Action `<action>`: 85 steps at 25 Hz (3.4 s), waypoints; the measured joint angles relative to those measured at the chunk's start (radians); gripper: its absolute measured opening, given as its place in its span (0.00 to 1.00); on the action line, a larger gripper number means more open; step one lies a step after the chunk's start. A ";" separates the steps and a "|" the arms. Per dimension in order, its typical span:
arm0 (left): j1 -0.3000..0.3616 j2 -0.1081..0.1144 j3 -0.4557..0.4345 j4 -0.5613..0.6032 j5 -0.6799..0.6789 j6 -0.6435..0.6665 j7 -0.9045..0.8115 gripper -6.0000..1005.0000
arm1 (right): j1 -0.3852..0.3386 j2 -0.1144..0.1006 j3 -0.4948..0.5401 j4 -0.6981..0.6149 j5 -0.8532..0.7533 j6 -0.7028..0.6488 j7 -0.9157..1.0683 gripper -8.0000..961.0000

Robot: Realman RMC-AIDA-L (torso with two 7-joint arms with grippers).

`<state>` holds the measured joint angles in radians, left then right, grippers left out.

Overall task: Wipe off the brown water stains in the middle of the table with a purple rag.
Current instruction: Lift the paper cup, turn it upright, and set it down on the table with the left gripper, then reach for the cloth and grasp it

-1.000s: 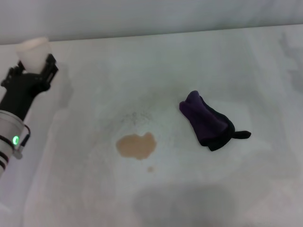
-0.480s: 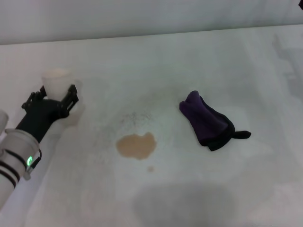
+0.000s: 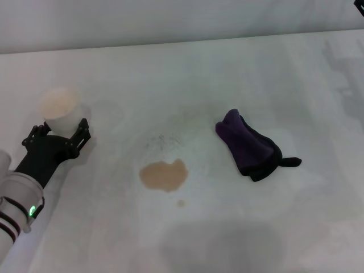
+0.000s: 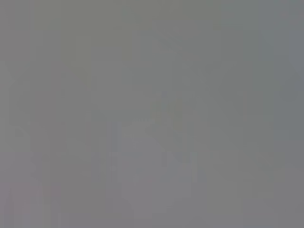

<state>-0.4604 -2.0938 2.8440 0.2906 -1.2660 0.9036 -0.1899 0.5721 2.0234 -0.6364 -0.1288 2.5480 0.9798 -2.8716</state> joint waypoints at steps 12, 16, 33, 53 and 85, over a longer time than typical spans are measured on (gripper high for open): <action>0.026 0.002 0.000 0.038 0.001 0.011 0.060 0.85 | 0.000 -0.001 0.000 0.000 0.000 0.002 0.000 0.91; 0.047 0.006 0.000 0.051 0.001 0.014 0.063 0.89 | -0.003 -0.002 0.000 -0.001 0.000 0.002 0.000 0.91; 0.320 0.005 0.000 0.180 0.052 0.273 0.150 0.89 | -0.014 -0.005 -0.099 -0.008 -0.003 0.023 0.069 0.91; 0.357 0.010 -0.002 0.146 -0.060 0.472 0.145 0.89 | 0.007 -0.050 -0.675 -0.782 -1.443 -0.052 1.597 0.90; 0.280 0.012 -0.082 0.108 -0.064 0.474 0.140 0.89 | -0.035 -0.002 -1.013 -1.126 -2.034 0.251 2.252 0.67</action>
<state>-0.1801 -2.0822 2.7624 0.3985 -1.3300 1.3778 -0.0497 0.5366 2.0212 -1.6496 -1.2552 0.5143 1.2304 -0.6196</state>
